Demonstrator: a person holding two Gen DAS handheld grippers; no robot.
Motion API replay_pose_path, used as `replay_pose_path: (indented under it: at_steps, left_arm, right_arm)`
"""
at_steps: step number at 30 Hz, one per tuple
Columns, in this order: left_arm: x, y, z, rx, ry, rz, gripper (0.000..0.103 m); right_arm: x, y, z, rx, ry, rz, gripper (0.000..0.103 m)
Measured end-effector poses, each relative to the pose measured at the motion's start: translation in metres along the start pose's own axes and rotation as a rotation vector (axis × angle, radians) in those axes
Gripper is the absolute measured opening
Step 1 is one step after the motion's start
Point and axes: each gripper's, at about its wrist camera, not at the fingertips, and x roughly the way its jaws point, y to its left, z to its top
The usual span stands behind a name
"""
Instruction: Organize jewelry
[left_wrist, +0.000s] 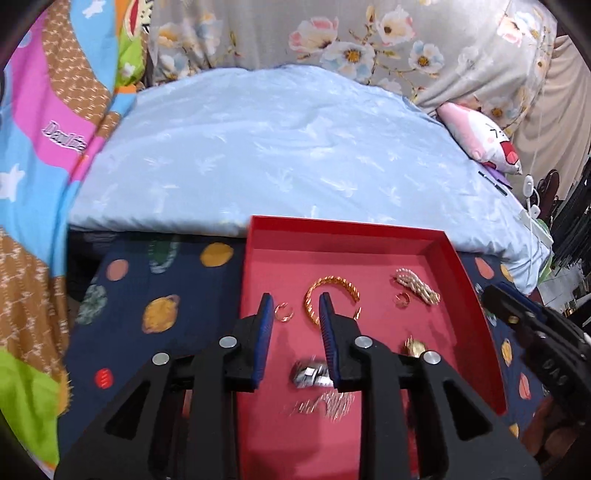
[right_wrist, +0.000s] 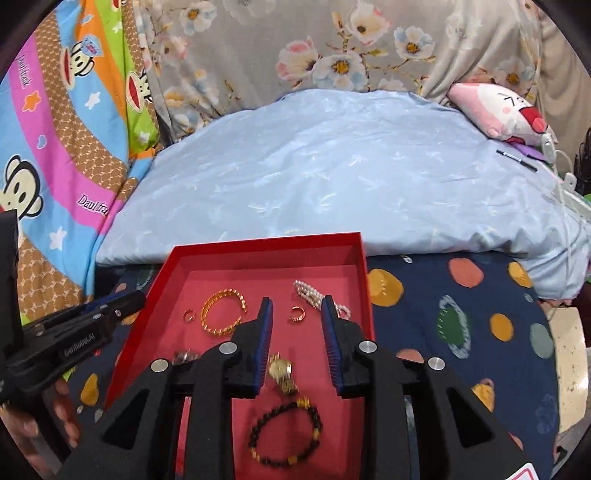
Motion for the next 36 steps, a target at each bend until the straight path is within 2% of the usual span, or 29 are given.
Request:
replay_pose_path:
  at_steps: [2, 9, 13, 16, 22, 25, 30, 36]
  left_arm:
    - [-0.018, 0.003, -0.011, 0.02, -0.014, 0.005, 0.024]
    - [-0.063, 0.012, -0.056, 0.017, 0.003, 0.004, 0.025]
    - [-0.083, 0.006, -0.084, 0.039, 0.007, 0.015, 0.033]
    - [-0.092, -0.001, -0.103, 0.058, 0.02, 0.013, 0.034]
    - [-0.094, -0.015, -0.145, 0.061, 0.094, -0.022, 0.034]
    - [-0.088, -0.018, -0.163, 0.059, 0.134, -0.019, 0.034]
    - [-0.083, -0.015, -0.183, 0.066, 0.166, 0.004, 0.034]
    - [-0.084, -0.01, -0.188, 0.051, 0.183, -0.003, 0.034]
  right_arm:
    - [-0.021, 0.0, -0.011, -0.009, -0.007, -0.006, 0.032]
    - [-0.078, -0.004, -0.067, 0.026, 0.021, 0.004, 0.033]
    - [-0.097, -0.002, -0.097, 0.026, 0.044, -0.016, 0.033]
    - [-0.106, -0.001, -0.12, 0.037, 0.071, -0.012, 0.033]
    - [-0.105, -0.002, -0.162, 0.066, 0.149, 0.013, 0.033]
    - [-0.101, -0.001, -0.171, 0.073, 0.165, 0.01, 0.033]
    - [-0.084, 0.003, -0.175, 0.077, 0.183, 0.021, 0.033]
    - [-0.059, 0.012, -0.169, 0.061, 0.199, 0.026, 0.033]
